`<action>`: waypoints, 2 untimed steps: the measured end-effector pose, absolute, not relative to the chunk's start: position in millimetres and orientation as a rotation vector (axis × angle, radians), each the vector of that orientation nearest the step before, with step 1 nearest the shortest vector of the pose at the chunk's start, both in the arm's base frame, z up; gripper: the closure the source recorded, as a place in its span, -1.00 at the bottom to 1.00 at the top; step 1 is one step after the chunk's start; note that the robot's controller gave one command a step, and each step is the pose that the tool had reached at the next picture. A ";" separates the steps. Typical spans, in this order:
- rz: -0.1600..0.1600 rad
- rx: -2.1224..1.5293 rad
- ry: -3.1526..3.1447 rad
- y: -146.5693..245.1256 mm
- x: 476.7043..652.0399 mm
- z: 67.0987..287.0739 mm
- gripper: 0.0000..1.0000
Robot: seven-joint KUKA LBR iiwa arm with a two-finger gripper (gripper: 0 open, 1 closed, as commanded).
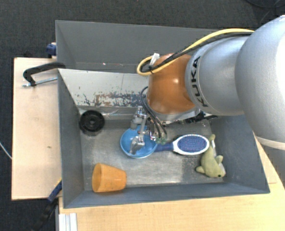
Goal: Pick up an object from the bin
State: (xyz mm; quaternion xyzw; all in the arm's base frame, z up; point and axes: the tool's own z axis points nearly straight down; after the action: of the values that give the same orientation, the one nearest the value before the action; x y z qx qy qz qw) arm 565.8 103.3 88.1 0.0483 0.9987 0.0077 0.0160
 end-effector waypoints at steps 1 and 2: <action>0.014 0.158 3.122 98.5 561.0 80.7 1.00; 0.014 0.160 3.118 98.0 562.5 83.3 -1.00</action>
Offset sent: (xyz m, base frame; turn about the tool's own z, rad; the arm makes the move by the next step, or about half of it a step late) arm 0.0000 0.0000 0.0000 0.0000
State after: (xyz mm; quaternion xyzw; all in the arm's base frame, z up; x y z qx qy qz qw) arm 562.5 98.0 83.3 0.0511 0.9986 0.0044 0.0098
